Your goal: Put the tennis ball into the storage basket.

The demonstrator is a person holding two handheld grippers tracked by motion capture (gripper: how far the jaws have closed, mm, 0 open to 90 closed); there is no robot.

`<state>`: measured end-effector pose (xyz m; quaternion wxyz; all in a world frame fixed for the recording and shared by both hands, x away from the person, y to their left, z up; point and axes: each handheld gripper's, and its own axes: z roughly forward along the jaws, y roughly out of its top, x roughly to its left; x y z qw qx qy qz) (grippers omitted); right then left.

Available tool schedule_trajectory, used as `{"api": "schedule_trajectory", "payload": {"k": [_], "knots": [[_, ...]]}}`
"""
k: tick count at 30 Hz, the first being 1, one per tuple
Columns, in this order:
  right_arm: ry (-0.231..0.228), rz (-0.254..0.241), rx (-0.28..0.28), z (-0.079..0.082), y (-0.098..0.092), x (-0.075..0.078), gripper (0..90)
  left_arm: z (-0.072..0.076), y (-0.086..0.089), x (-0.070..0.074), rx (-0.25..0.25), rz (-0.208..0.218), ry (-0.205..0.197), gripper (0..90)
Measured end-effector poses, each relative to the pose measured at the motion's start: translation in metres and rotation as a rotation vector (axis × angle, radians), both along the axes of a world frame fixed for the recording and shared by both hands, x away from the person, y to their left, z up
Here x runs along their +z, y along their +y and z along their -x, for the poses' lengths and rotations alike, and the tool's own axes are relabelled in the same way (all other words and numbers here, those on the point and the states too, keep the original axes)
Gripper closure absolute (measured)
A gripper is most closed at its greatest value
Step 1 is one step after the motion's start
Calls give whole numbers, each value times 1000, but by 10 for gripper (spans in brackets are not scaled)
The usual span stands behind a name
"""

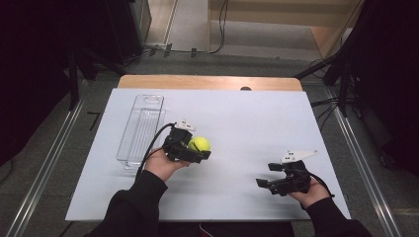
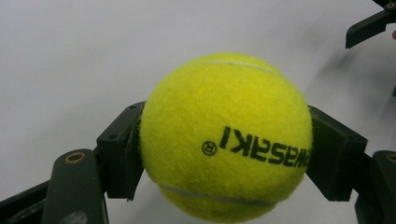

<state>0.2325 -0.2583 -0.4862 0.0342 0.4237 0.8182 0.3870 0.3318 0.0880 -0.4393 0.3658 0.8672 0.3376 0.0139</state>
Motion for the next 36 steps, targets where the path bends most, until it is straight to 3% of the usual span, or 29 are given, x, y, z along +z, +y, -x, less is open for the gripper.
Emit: {"api": "schedule_trajectory", "payload": {"k": [15, 36], "knots": [[0, 1, 2, 0, 0, 0, 169, -7, 18, 7, 49, 11, -7, 254], [1, 2, 0, 0, 0, 0, 169, -16, 37, 12, 100, -8, -1, 254]]}}
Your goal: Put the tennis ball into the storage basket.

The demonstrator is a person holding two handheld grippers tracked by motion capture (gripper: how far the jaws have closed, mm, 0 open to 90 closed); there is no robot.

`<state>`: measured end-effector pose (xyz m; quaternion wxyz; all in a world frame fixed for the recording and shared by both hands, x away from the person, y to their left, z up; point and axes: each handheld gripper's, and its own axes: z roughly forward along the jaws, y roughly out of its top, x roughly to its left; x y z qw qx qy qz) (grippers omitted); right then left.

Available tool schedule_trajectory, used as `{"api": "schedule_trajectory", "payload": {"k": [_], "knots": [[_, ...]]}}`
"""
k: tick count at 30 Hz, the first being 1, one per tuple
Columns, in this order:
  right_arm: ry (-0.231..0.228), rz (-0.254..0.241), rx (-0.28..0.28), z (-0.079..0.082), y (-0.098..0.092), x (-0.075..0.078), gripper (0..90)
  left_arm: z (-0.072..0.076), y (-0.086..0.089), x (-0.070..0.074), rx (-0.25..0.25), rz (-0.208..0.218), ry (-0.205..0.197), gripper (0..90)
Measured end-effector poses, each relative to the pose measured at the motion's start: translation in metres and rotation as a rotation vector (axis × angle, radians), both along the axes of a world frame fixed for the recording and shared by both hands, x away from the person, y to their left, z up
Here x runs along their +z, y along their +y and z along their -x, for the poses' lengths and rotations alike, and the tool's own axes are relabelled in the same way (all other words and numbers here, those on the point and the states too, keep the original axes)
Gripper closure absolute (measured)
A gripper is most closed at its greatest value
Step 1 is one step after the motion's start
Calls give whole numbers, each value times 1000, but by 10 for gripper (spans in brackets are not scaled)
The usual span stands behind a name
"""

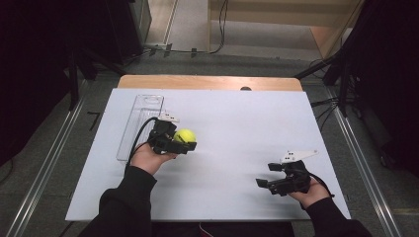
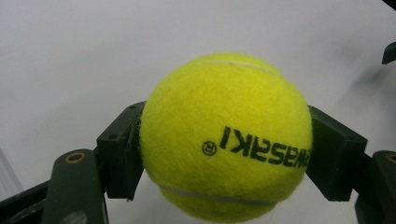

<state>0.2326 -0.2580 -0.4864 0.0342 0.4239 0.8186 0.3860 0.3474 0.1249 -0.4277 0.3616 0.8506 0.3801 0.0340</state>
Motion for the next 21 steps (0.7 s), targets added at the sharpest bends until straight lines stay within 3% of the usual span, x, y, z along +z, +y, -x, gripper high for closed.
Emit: {"api": "schedule_trajectory", "payload": {"k": [21], "knots": [[3, 1, 1, 0, 0, 0, 169, -3, 17, 11, 48, -3, -12, 254]]}}
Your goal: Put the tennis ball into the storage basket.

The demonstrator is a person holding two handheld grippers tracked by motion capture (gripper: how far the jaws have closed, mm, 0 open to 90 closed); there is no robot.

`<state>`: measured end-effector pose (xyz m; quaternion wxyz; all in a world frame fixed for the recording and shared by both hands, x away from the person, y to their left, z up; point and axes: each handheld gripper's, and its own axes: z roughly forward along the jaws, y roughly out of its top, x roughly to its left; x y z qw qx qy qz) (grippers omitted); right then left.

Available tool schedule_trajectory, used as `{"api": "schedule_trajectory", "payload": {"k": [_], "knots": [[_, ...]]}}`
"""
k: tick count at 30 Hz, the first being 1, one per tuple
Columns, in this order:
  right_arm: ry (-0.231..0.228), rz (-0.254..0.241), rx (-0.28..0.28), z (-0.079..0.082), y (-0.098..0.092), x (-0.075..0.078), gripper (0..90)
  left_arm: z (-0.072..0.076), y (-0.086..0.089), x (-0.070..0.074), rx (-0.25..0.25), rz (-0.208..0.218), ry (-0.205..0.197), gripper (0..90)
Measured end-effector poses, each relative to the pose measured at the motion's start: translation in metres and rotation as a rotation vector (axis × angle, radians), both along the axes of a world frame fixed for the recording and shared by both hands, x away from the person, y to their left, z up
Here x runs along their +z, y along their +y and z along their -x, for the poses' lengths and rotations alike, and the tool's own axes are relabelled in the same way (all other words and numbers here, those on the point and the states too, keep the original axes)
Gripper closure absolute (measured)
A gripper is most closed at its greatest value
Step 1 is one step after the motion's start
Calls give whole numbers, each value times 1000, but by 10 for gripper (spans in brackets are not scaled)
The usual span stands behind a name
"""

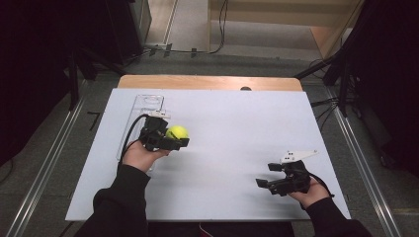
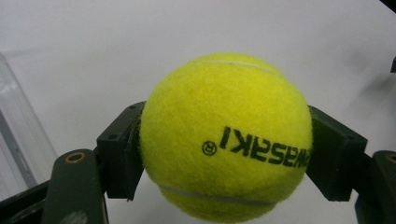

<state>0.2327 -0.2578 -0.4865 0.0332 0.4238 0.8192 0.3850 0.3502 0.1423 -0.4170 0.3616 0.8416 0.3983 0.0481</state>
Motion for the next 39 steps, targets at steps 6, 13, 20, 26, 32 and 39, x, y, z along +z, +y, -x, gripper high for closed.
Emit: {"api": "schedule_trajectory", "payload": {"k": [6, 13, 20, 26, 32, 39], "knots": [[-2, 1, -1, 0, 0, 0, 169, 0, 2, 4, 4, 1, -7, 254], [1, -1, -1, 0, 0, 0, 169, -1, 8, 10, 16, 3, -8, 254], [2, 0, -1, 0, 0, 0, 169, -1, 15, 16, 36, 17, -6, 254], [1, 0, -5, 0, 0, 0, 169, -2, 20, 19, 52, 19, -8, 254], [0, 1, -2, 0, 0, 0, 169, -3, 26, 22, 69, 18, -4, 254], [1, 0, -2, 0, 0, 0, 169, -4, 32, 24, 92, 11, -10, 253]]}}
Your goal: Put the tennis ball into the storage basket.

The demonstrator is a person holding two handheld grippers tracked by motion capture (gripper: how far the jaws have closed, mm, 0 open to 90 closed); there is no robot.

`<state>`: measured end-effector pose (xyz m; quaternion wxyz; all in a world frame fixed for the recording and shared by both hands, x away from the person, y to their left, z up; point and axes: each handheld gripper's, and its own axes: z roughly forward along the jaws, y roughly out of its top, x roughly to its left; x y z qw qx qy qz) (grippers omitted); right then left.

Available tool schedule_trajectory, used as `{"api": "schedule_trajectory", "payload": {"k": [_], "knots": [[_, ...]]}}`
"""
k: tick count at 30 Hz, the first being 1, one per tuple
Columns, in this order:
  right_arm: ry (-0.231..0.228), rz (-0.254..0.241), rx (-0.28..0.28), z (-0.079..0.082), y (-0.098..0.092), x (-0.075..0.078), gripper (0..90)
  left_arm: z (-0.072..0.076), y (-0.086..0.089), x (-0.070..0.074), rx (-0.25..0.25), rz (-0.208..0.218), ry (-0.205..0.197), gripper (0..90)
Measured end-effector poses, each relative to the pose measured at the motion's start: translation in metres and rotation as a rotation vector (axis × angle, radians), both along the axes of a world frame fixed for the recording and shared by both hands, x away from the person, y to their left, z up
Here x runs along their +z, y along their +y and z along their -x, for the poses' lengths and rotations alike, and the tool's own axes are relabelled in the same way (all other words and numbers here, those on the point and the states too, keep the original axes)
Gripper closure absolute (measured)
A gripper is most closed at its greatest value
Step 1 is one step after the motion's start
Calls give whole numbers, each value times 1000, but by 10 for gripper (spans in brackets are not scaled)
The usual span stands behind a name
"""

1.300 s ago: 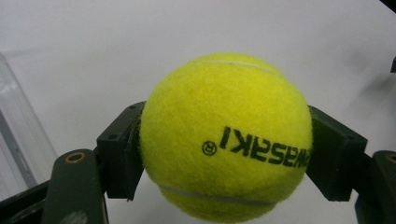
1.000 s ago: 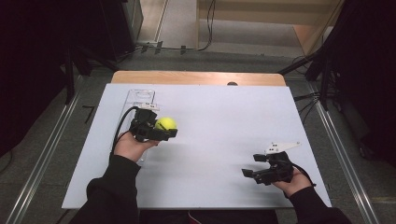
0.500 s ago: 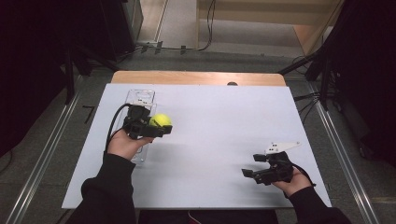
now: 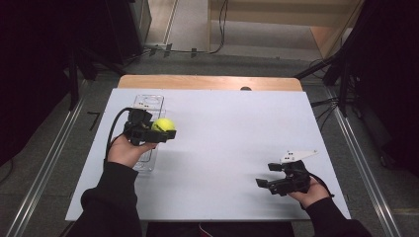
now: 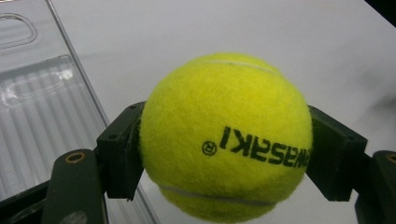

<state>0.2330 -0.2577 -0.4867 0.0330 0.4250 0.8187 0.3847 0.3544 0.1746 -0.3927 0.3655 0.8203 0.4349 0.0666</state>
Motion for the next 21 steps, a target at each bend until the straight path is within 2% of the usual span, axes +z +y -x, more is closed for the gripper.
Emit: {"api": "schedule_trajectory", "payload": {"k": [4, 8, 21], "knots": [[1, 0, -2, 0, 0, 0, 169, -1, 4, 1, 13, -10, 1, 253], [1, 0, -2, 0, 0, 0, 169, -2, 7, 2, 45, 1, 4, 254], [0, -2, -4, -1, 0, 0, 169, -4, 23, 8, 95, 2, 2, 254]]}}
